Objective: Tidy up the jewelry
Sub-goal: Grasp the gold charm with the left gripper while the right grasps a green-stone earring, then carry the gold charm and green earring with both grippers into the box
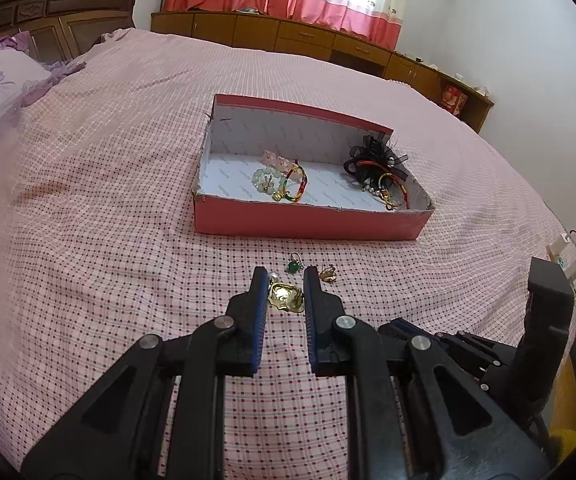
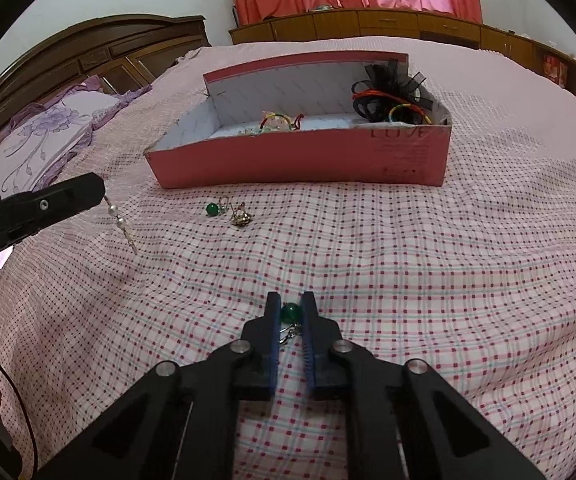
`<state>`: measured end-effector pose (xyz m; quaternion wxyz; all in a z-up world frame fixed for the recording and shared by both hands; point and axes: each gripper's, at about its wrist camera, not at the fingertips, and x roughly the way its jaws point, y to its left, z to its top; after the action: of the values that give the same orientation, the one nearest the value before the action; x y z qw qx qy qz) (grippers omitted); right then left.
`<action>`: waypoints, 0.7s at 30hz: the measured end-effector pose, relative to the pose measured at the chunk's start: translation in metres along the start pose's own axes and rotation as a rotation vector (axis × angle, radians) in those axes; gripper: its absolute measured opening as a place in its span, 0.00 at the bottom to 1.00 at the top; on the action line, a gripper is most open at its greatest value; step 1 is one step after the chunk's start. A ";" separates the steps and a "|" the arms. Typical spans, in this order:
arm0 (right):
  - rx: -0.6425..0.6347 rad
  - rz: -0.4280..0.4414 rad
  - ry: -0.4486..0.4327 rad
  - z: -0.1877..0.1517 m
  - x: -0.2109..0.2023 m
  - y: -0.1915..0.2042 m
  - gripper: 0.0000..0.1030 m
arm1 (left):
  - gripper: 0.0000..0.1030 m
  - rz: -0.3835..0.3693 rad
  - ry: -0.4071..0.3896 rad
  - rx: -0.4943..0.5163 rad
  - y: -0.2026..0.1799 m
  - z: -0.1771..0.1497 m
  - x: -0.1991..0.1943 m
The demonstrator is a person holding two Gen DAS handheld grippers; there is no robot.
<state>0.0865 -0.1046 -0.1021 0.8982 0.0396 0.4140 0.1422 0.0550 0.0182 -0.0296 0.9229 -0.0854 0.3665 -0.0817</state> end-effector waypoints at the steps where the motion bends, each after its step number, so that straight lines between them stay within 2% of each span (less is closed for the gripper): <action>1: 0.001 0.001 -0.002 0.000 -0.001 0.000 0.11 | 0.09 0.000 -0.001 0.001 0.000 0.000 0.000; 5: 0.015 0.021 -0.029 0.005 -0.013 -0.003 0.11 | 0.09 -0.002 -0.022 0.013 -0.003 0.003 -0.004; 11: 0.014 0.026 -0.127 0.019 -0.041 -0.003 0.11 | 0.09 -0.001 -0.067 0.037 -0.012 0.015 -0.009; 21: -0.010 0.026 -0.261 0.063 -0.068 0.001 0.11 | 0.09 -0.004 -0.147 0.073 -0.023 0.048 -0.009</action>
<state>0.0914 -0.1204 -0.0109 0.9427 0.0589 0.2924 0.1496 0.0793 0.0027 0.0156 0.9496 -0.0579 0.2946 -0.0903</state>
